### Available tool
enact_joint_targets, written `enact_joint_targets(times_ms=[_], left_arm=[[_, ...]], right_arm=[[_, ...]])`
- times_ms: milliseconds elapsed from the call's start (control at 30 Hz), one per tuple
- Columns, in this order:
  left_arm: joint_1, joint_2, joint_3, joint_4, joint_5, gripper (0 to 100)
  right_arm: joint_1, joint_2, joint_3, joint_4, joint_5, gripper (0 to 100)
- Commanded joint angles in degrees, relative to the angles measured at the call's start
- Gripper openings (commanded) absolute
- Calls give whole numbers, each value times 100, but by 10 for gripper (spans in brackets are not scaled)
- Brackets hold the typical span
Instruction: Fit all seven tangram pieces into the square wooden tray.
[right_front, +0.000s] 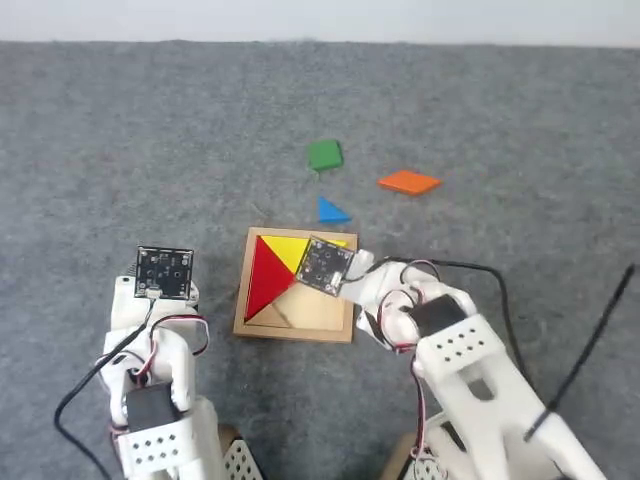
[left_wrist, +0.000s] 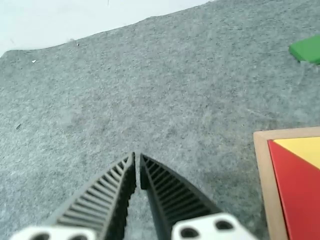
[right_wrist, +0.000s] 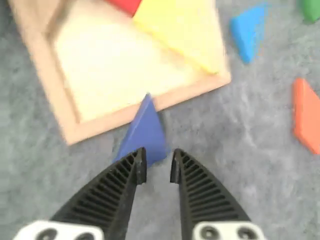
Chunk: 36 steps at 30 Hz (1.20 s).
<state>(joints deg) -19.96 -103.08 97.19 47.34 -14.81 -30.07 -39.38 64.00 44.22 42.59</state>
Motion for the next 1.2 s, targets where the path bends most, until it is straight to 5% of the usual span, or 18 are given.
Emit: enact_joint_targets(times_ms=[0, 267, 467, 833, 1167], left_arm=[[0, -114, -75, 26, -70, 15], [0, -114, -75, 26, -70, 15], [0, -114, -75, 26, -70, 15], [0, -114, -75, 26, -70, 15], [-9, -114, -75, 26, -70, 15]], right_arm=[[171, 637, -97, -488, 79, 34], [725, 2158, -774, -514, 905, 38], [708, 2360, -1134, -75, 985, 177], [365, 2440, -1099, 321, 1635, 186], [-321, 2431, -1336, 303, 835, 184]])
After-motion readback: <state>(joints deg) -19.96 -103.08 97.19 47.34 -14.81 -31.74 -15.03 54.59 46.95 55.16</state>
